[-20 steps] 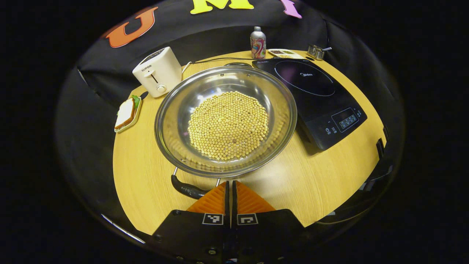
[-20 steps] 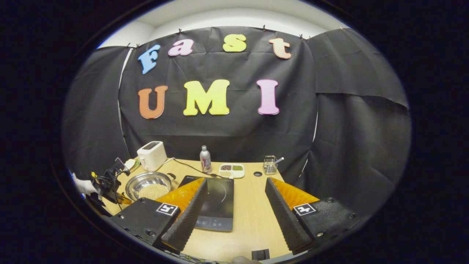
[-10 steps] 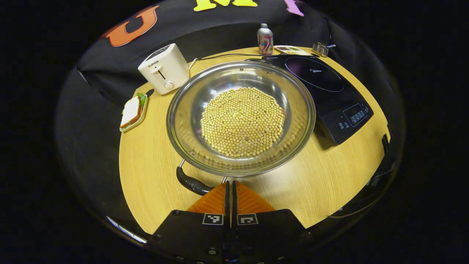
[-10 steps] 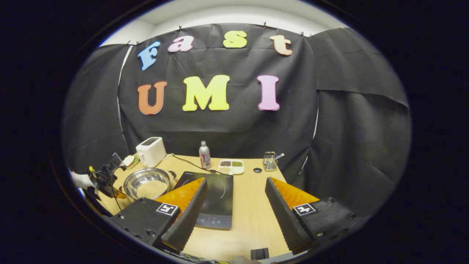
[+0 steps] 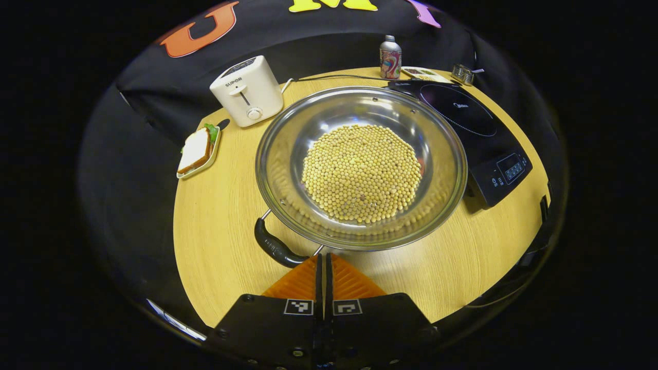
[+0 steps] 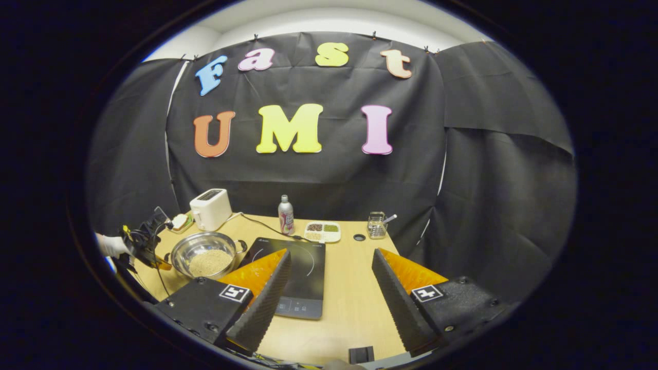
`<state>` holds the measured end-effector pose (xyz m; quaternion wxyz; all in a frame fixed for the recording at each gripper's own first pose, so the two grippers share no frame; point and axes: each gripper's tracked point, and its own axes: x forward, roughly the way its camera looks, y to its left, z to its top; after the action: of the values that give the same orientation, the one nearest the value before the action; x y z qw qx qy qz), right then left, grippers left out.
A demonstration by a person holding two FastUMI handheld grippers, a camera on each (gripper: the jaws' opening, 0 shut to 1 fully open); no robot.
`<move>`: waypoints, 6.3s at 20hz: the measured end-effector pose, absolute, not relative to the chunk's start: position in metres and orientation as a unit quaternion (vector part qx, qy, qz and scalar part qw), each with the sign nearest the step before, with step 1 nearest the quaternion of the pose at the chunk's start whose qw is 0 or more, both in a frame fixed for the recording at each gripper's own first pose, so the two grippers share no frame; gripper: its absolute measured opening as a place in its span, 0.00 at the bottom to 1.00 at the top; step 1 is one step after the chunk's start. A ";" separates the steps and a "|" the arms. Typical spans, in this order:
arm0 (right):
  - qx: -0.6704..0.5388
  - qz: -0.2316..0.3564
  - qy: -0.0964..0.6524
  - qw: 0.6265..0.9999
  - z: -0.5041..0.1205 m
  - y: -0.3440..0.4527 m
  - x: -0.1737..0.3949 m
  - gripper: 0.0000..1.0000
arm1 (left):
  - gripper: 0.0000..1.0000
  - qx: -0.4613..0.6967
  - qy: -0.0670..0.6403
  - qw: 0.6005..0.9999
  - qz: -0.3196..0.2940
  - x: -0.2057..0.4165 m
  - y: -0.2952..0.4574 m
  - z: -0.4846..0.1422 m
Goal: First push the handle of the pot to place it horizontally, then grasp the pot with both hands and set it on the induction cooktop.
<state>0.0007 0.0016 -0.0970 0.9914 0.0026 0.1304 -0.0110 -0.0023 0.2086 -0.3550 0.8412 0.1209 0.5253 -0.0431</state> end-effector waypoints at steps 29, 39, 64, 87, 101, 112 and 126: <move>-0.009 -0.017 0.144 0.989 -0.097 0.008 -0.013 0.99 | 0.00 0.157 0.505 0.849 -0.002 0.050 0.273 -0.353; -0.013 -0.014 0.148 0.989 -0.102 0.014 -0.017 0.99 | 0.00 0.141 0.492 0.859 0.001 0.051 0.272 -0.350; 0.062 0.178 0.418 0.889 -0.277 0.249 0.157 0.95 | 0.97 0.054 0.477 0.876 0.054 0.097 0.274 -0.331; 0.093 0.120 0.540 0.828 -0.336 0.288 0.209 0.60 | 0.68 0.004 0.572 0.819 0.029 0.120 0.283 -0.384; 0.109 0.130 0.528 0.832 -0.331 0.285 0.206 0.51 | 0.70 0.012 0.564 0.825 0.033 0.122 0.281 -0.363; 0.107 0.119 0.482 0.862 -0.267 0.248 0.197 0.53 | 0.61 0.008 0.537 0.843 0.017 0.122 0.280 -0.370; 0.140 0.024 0.439 0.887 -0.244 0.129 0.137 0.51 | 0.61 0.037 0.509 0.857 -0.069 0.139 0.282 -0.375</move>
<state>0.1374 0.1293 -0.2445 0.8872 0.1398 0.4391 0.0239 0.1393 0.2824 -0.3747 0.8574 0.0365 0.5087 -0.0690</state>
